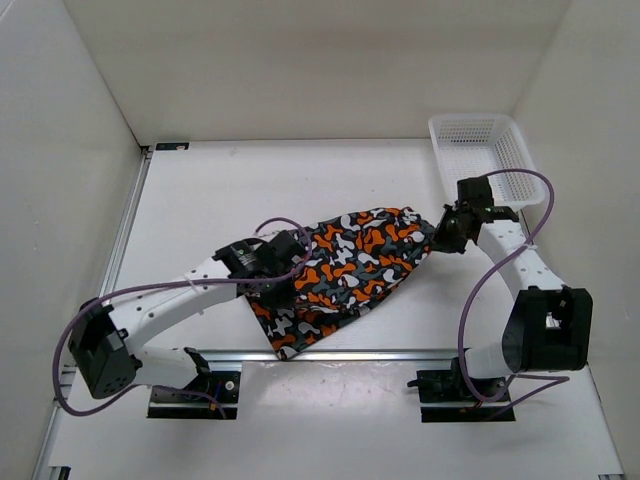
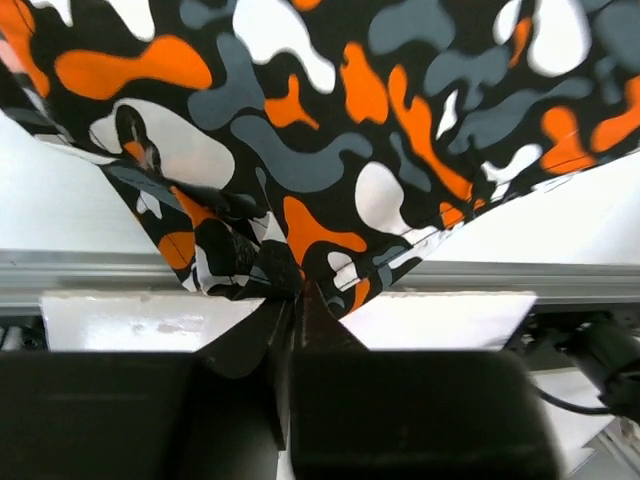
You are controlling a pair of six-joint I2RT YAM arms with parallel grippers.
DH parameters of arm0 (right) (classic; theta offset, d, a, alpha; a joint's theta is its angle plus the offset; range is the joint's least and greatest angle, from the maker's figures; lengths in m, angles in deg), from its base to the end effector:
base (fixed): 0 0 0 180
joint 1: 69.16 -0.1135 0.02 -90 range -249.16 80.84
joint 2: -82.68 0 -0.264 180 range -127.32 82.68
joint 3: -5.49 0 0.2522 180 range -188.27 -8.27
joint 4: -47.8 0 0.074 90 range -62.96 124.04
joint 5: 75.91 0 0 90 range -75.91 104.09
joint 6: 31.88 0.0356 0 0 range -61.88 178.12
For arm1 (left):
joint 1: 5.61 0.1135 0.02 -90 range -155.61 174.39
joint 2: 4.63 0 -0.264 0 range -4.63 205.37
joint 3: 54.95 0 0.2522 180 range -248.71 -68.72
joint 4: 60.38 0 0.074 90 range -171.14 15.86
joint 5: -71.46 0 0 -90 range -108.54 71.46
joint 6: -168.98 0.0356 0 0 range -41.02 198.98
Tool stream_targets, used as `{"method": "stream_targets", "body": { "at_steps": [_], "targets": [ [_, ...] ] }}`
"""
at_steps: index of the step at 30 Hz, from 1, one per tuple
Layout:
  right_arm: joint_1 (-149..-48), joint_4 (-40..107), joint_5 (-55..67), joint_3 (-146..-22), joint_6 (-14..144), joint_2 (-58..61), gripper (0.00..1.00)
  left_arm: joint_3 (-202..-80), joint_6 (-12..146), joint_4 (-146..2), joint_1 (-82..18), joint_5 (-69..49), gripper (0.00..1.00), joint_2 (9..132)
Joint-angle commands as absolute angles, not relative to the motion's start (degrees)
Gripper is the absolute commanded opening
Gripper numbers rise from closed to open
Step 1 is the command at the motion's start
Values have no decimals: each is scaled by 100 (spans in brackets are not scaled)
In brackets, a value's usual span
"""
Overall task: Fold and stack the shorts
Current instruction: Fold the shorts
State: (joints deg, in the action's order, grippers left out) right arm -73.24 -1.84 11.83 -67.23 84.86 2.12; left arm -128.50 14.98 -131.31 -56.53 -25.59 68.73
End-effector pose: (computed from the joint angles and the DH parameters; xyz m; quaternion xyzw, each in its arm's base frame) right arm 0.2846 0.0217 0.2471 0.1832 0.9422 0.0926 0.2648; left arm 0.1501 -0.1779 0.2641 -0.1223 0.9765 -0.1082 0.1409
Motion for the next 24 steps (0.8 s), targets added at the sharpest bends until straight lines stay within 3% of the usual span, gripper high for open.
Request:
{"method": "stream_targets", "body": {
  "at_steps": [1,3,4,5,6,8,17,24],
  "targets": [
    [-7285,142,1208,-6655,8441,174,6,-13024,1236,-13127,-5904,-2628,17,7103],
    [-7285,143,1111,-6768,8317,-28,25,-13024,1236,-13197,-5905,-2505,31,7305],
    [-7285,91,1058,-6769,8317,-168,34,-13024,1236,-13258,-5905,-2504,62,7306],
    [-7285,90,1058,-6769,8317,-170,49,-13024,1236,-13337,-5905,-2652,76,7367],
    [-7285,90,1058,-6769,8317,-170,55,-13024,1167,-13468,-5905,-2715,87,7368],
    [-7285,142,1058,-6717,8317,-170,65,-12919,1088,-13522,-5782,-2776,98,7219],
    [-7285,248,935,-6558,8369,-161,66,-10882,920,-12206,-4500,-1670,95,6569],
    [-7285,301,935,-6558,8431,-108,66,-11107,1235,-11774,-4025,-1872,91,7287]
  ]
}}
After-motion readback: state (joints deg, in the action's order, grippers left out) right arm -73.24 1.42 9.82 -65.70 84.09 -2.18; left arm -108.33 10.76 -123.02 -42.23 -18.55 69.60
